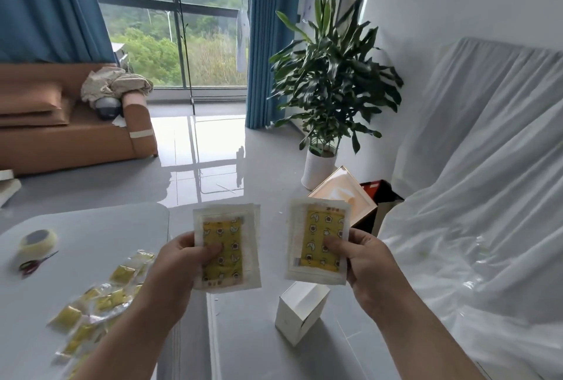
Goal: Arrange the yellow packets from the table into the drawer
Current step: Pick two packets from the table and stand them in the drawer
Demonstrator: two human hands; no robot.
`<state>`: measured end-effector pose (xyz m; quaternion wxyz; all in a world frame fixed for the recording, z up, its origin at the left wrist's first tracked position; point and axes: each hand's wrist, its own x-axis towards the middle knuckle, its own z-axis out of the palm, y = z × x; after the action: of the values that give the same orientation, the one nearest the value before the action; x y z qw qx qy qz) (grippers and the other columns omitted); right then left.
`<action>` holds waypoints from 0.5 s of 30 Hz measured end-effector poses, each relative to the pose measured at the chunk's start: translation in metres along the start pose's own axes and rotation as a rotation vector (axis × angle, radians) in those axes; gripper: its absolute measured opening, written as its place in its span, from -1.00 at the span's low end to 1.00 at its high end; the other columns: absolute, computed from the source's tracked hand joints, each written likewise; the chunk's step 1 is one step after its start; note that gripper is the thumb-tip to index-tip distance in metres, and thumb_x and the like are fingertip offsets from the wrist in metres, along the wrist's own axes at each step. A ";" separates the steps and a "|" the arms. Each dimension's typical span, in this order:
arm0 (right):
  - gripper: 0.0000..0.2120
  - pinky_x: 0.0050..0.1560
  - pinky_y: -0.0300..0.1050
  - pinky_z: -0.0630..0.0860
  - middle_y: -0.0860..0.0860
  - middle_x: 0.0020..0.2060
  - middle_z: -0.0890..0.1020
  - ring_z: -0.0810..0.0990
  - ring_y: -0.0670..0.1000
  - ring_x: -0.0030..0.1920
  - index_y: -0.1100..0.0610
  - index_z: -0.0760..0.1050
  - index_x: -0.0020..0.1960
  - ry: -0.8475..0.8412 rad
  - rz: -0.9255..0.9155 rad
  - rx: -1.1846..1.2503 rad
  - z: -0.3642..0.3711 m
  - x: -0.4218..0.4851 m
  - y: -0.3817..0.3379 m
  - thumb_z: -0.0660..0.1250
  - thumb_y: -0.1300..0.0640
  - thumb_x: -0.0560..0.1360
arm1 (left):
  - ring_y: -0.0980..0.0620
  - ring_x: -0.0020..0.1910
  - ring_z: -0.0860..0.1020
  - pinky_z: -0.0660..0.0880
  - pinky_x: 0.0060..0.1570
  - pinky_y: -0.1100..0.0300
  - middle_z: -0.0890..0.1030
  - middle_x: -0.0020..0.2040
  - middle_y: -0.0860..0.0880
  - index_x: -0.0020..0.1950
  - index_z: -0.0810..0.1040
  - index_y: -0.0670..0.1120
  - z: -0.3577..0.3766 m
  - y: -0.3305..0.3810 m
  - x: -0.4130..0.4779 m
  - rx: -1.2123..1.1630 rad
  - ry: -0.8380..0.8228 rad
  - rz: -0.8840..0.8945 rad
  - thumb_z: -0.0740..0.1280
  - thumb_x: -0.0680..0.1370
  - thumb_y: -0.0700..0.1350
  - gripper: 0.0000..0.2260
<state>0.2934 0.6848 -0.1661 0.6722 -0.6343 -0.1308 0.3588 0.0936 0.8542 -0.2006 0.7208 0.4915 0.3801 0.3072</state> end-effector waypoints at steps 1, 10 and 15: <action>-0.84 0.04 0.17 0.59 0.12 -0.10 0.73 0.69 0.17 -0.02 0.21 0.62 0.00 -0.014 0.001 0.001 -0.002 0.018 -0.003 0.37 0.37 0.46 | -0.21 -0.15 0.68 0.61 -0.28 0.04 0.69 -0.07 -0.27 0.05 0.60 -0.28 0.007 0.000 0.013 0.001 0.009 0.001 0.32 0.48 -0.39 -0.82; -0.84 0.00 0.15 0.60 0.15 -0.08 0.73 0.70 0.19 -0.05 0.25 0.62 0.00 -0.198 0.093 -0.037 -0.012 0.225 -0.039 0.39 0.36 0.42 | -0.20 -0.20 0.69 0.61 -0.35 0.05 0.69 -0.11 -0.27 0.01 0.61 -0.28 0.072 0.006 0.155 -0.035 0.201 -0.035 0.32 0.47 -0.39 -0.84; -0.80 -0.02 0.14 0.61 0.20 -0.08 0.72 0.69 0.23 -0.05 0.29 0.59 -0.01 -0.330 0.133 -0.069 0.029 0.297 -0.050 0.42 0.39 0.37 | -0.24 -0.16 0.68 0.62 -0.32 0.03 0.69 -0.09 -0.28 -0.03 0.64 -0.27 0.064 0.020 0.197 -0.082 0.301 0.005 0.42 0.31 -0.32 -0.76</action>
<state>0.5011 0.9024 -0.1973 0.5942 -0.5967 -0.2094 0.4971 0.2491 0.9912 -0.2157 0.6745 0.4111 0.4697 0.3942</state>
